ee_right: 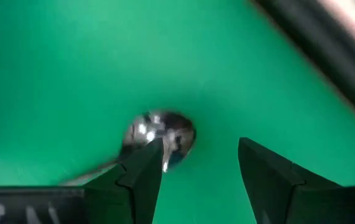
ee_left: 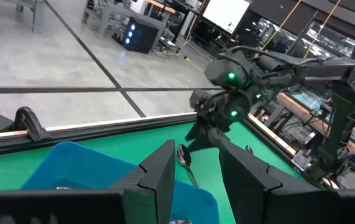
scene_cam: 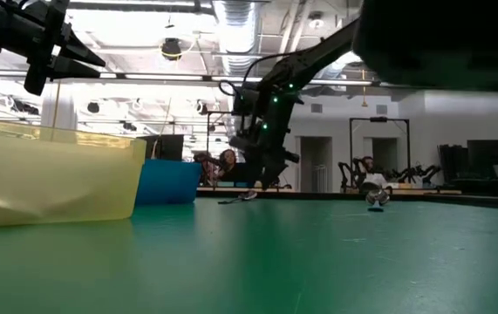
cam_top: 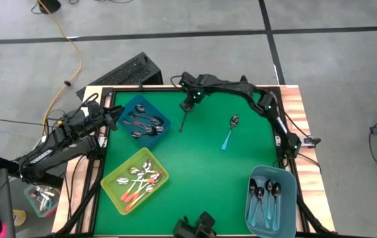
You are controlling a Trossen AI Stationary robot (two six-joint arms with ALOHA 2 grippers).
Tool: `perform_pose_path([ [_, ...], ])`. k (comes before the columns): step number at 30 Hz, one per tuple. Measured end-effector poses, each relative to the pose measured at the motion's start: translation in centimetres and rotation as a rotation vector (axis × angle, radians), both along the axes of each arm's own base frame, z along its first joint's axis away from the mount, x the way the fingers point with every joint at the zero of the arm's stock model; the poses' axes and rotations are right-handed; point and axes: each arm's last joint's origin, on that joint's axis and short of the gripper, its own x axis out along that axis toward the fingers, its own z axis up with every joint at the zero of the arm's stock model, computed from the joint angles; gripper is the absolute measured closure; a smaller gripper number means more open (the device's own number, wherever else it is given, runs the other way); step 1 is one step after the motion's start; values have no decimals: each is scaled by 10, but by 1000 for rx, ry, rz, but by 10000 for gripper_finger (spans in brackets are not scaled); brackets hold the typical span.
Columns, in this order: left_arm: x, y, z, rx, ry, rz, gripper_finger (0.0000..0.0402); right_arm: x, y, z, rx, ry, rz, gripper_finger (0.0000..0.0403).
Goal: Sort silverware by color (type)
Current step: Put the black spoon into the dark blue bin
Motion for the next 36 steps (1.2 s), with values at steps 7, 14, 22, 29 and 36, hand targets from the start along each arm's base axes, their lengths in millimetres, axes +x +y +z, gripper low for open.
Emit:
perform_pose_path([
  [7, 0, 0, 0, 6, 6, -1, 292, 5, -2, -4, 64, -58, 52, 187],
  [14, 0, 0, 0, 16, 14, -2, 292, 5, 0, -5, 101, -65, 56, 226],
  [22, 0, 0, 0, 16, 15, -2, 292, 1, 0, -6, 139, -41, 32, 311],
  [29, 0, 0, 0, 16, 15, -2, 292, -3, 0, -7, 151, -14, 57, 357],
  [36, 0, 0, 0, 16, 15, -2, 292, -9, 0, -3, 117, 47, 159, 390],
])
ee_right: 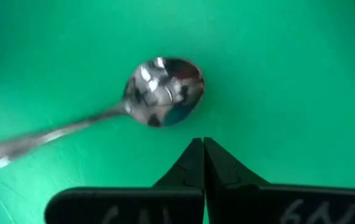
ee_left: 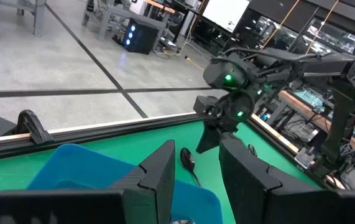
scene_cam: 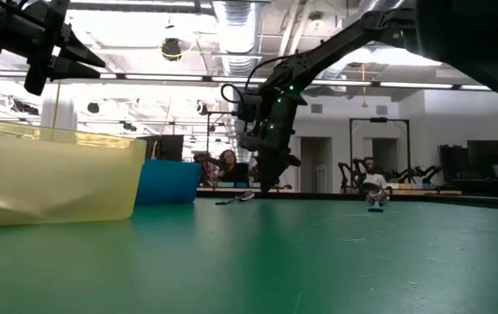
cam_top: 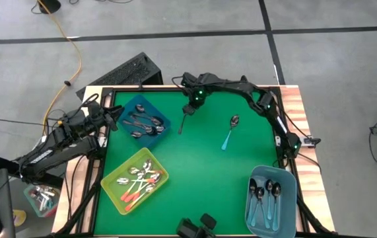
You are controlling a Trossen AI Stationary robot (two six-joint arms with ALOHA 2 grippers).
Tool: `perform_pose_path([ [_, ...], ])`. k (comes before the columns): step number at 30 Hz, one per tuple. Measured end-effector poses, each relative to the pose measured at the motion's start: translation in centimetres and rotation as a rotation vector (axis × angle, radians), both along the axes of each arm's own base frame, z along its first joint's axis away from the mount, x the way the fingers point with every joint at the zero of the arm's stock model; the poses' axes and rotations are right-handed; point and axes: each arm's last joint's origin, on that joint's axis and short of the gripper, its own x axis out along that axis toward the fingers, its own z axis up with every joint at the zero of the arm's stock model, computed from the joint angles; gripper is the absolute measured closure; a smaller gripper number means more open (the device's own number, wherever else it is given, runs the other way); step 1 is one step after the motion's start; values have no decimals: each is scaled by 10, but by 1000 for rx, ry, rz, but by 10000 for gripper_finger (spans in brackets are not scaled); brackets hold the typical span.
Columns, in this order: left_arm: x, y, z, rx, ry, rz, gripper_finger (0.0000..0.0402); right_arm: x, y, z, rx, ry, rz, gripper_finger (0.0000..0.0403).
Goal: Sort silverware by color (type)
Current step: Put the black spoon into the dark blue bin
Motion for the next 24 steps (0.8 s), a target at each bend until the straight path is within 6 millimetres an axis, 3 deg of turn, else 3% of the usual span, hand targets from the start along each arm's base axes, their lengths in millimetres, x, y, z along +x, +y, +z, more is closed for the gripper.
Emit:
perform_pose_path([
  [4, 0, 0, 0, 11, 10, -2, 292, -4, 5, 15, -49, 6, 159, 391],
  [11, 0, 0, 0, 14, 13, 2, 292, 9, 36, 37, -209, 28, 594, 386],
  [19, 0, 0, 0, 14, 14, 2, 292, 23, 65, 40, -374, 122, 913, 259],
  [24, 0, 0, 0, 14, 14, 2, 292, 29, 76, 41, -458, 186, 952, 197],
])
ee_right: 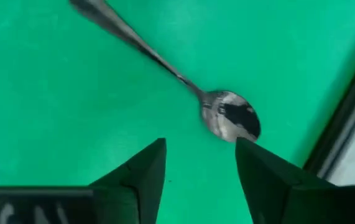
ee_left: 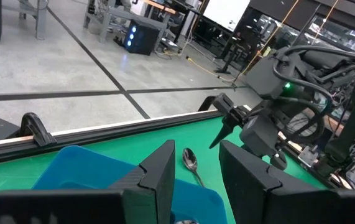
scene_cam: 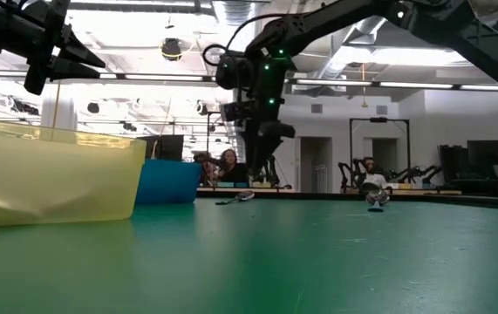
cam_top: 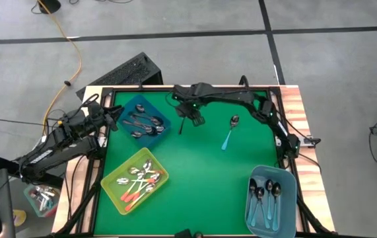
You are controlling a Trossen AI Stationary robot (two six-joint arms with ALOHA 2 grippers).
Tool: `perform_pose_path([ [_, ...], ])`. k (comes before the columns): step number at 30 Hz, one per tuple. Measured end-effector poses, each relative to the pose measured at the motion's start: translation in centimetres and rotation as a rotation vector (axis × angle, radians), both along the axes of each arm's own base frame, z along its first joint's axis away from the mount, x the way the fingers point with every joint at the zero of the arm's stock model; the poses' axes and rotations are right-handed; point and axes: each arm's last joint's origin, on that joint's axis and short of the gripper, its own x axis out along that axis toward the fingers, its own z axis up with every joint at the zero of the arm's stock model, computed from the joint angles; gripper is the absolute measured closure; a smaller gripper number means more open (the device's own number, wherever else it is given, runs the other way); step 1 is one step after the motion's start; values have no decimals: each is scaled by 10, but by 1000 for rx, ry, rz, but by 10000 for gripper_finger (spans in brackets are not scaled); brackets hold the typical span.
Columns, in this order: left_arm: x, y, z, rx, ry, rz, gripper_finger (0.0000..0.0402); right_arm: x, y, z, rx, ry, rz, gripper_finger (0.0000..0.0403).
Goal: Sort silverware by color (type)
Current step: Put the black spoon into the dark blue bin
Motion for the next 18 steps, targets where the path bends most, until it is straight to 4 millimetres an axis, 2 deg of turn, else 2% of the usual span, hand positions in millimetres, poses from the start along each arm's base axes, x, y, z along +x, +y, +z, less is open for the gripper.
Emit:
perform_pose_path([
  [3, 0, 0, 0, -1, -1, 0, 292, 5, -1, 2, -8, -66, -73, 200],
  [5, 0, 0, 0, -1, -1, 0, 292, 8, -3, 3, -9, -114, -131, 219],
  [7, 0, 0, 0, -13, -12, -1, 292, 8, -4, 6, -23, -137, -191, 251],
  [10, 2, 0, 0, -58, -43, -36, 299, 7, -3, 11, -68, -147, -278, 320],
  [13, 7, 1, -1, -114, -48, -67, 328, 1, 8, 30, -77, -164, -295, 387],
  [16, 16, 5, -1, -160, -51, -79, 380, -7, 24, 66, -74, -259, -316, 390],
  [18, 25, 9, 1, -175, -65, -104, 394, -14, 36, 90, -65, -325, -326, 393],
])
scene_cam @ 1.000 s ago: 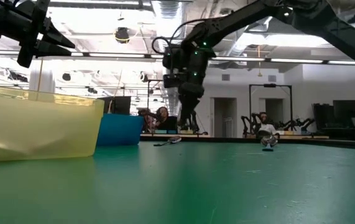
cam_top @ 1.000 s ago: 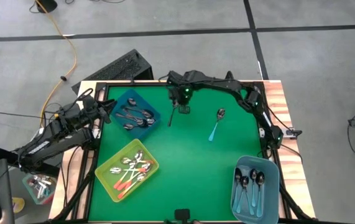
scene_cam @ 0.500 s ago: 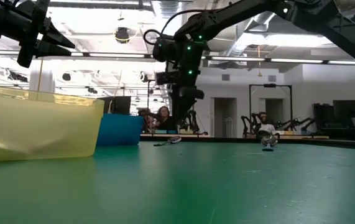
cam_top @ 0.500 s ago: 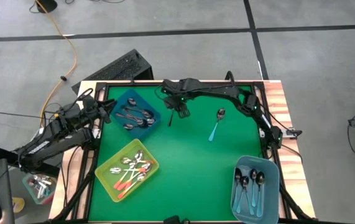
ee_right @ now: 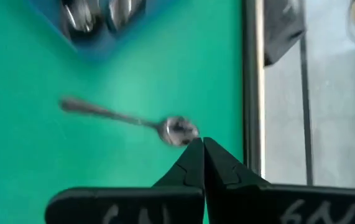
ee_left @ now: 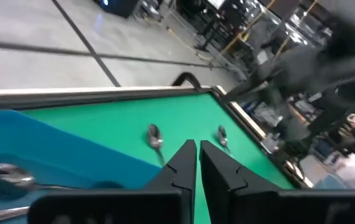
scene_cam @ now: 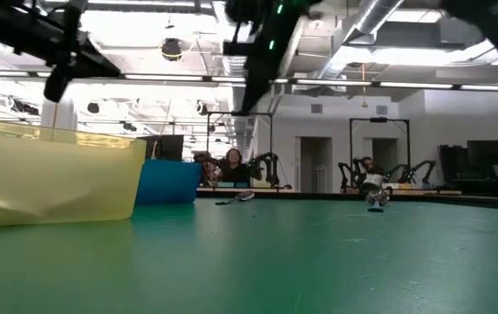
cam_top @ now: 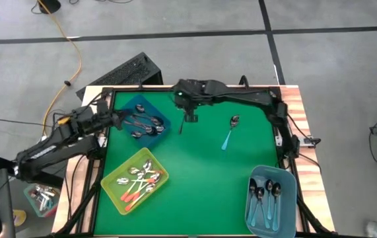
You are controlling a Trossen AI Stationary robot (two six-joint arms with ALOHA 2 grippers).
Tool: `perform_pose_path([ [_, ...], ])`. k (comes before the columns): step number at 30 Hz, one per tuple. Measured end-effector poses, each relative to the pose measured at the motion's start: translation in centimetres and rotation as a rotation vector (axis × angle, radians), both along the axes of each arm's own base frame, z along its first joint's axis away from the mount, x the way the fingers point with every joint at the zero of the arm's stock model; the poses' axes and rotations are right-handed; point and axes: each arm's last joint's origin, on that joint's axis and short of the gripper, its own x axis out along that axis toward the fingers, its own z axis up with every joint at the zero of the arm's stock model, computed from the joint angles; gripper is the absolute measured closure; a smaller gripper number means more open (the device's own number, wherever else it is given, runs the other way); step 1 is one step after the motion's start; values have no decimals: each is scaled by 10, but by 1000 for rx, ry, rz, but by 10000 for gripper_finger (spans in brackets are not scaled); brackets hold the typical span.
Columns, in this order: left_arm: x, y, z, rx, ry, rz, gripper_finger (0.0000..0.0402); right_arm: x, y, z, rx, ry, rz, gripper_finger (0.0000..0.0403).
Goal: Sort silverware by color (type)
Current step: Put the black spoon into the dark blue bin
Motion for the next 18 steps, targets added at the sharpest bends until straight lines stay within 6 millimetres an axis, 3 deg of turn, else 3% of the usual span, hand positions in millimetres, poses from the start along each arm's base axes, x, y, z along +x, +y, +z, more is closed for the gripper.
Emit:
perform_pose_path([
  [9, 54, 23, -7, -115, 82, -48, 401, -62, 52, 112, 27, -346, -42, 398],
  [14, 93, 35, 8, -87, 210, -105, 401, -93, 69, 147, 15, -470, -80, 399],
  [18, 126, 48, 20, -71, 348, -127, 401, -109, 78, 162, 4, -523, -87, 400],
])
